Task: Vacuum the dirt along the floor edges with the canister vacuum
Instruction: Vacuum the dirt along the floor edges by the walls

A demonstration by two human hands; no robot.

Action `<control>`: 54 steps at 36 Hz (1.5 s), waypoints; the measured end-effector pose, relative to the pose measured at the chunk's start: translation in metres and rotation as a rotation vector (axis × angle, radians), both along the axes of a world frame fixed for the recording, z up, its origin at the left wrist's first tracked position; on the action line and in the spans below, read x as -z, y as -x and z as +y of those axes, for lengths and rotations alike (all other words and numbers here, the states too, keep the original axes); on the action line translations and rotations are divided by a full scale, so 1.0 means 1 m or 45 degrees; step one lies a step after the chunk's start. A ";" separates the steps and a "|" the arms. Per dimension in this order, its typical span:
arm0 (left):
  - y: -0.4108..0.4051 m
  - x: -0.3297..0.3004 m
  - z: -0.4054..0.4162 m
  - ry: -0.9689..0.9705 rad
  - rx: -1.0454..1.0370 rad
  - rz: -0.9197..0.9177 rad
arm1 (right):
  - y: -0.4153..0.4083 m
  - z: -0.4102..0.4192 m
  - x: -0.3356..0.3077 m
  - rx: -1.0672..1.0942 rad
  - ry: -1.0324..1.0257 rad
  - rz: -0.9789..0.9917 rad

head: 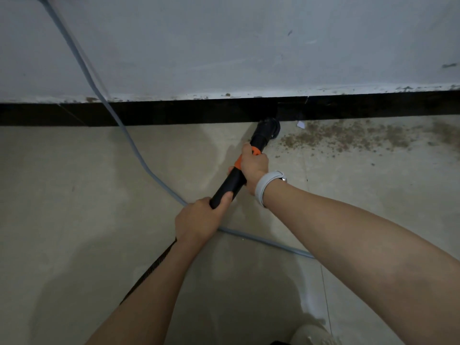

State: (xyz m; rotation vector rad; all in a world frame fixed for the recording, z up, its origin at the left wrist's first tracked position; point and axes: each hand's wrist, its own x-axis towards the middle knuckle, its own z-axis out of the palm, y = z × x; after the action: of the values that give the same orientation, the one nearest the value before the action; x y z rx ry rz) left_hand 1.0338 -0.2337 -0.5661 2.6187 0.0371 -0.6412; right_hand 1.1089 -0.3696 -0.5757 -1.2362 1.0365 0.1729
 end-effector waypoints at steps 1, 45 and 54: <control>0.000 -0.002 0.003 -0.019 0.010 -0.019 | 0.000 0.002 -0.001 0.004 0.000 -0.004; 0.018 0.019 0.102 -0.200 -0.450 -0.121 | -0.008 0.131 0.006 -0.232 -0.333 -0.163; 0.015 0.016 0.078 -0.183 -0.290 -0.118 | 0.002 0.096 0.001 -0.108 -0.335 -0.159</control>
State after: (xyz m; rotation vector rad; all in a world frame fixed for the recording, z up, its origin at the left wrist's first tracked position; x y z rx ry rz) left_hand 1.0187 -0.1557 -0.5819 2.7240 0.3597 -0.4520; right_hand 1.1072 -0.2738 -0.5764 -1.0384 0.8250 0.2855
